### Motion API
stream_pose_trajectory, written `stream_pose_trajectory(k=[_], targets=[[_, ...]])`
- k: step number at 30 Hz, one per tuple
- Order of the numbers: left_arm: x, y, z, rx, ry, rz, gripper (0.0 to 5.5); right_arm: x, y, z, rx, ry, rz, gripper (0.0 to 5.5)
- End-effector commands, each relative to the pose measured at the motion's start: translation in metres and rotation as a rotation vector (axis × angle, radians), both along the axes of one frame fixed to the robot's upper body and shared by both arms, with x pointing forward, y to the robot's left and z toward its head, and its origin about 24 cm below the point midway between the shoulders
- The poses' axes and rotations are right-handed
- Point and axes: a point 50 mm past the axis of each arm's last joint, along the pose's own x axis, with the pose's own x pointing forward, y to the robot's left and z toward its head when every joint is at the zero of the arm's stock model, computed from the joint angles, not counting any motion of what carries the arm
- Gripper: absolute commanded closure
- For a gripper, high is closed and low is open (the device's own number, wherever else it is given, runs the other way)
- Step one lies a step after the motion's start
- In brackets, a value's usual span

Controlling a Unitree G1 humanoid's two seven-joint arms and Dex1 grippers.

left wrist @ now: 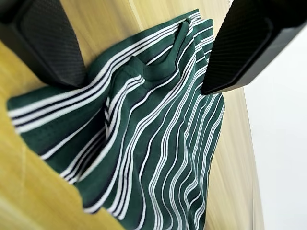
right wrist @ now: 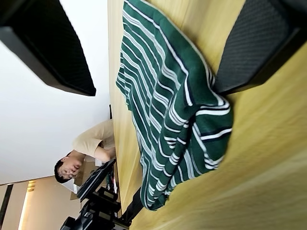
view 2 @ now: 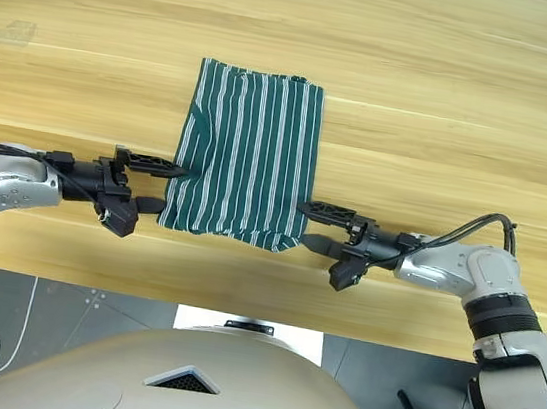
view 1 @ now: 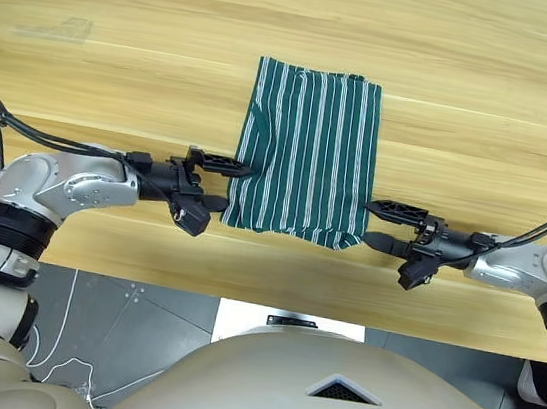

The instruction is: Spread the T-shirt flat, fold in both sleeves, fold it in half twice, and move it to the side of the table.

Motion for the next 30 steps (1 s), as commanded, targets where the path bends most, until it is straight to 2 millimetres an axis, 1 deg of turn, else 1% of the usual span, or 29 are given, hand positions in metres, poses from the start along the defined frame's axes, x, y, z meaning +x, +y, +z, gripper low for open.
stream_pose_trajectory(k=[1, 8, 12, 13, 15, 16, 21, 24, 30], targets=[[-0.027, -0.003, -0.041, 0.143, 0.187, -0.07, 1.24, -0.001, 0.004, -0.01, -0.036, 0.021, 0.026, 0.99], [-0.027, -0.014, -0.051, 0.132, 0.21, -0.103, 1.24, 0.0, 0.015, -0.015, -0.032, 0.025, 0.089, 0.99], [-0.027, -0.019, -0.056, 0.115, 0.218, -0.119, 1.84, 0.0, 0.019, -0.016, -0.042, 0.019, 0.121, 0.94], [-0.028, -0.02, -0.057, 0.112, 0.22, -0.12, 2.04, 0.0, 0.019, -0.016, -0.046, 0.018, 0.124, 1.17], [-0.029, -0.019, -0.059, 0.117, 0.229, -0.121, 2.35, 0.001, 0.018, -0.017, -0.053, 0.013, 0.128, 1.44], [-0.029, -0.019, -0.06, 0.12, 0.234, -0.122, 2.62, 0.001, 0.018, -0.016, -0.055, 0.011, 0.129, 1.71], [-0.03, -0.022, -0.063, 0.112, 0.243, -0.131, 3.45, 0.003, 0.021, -0.016, -0.054, 0.004, 0.134, 2.54], [-0.031, -0.02, -0.064, 0.117, 0.247, -0.123, 3.98, 0.003, 0.018, -0.018, -0.07, 0.016, 0.121, 3.07], [-0.033, -0.018, -0.067, 0.115, 0.249, -0.11, 4.96, 0.007, 0.019, -0.02, -0.075, 0.03, 0.107, 4.08]])
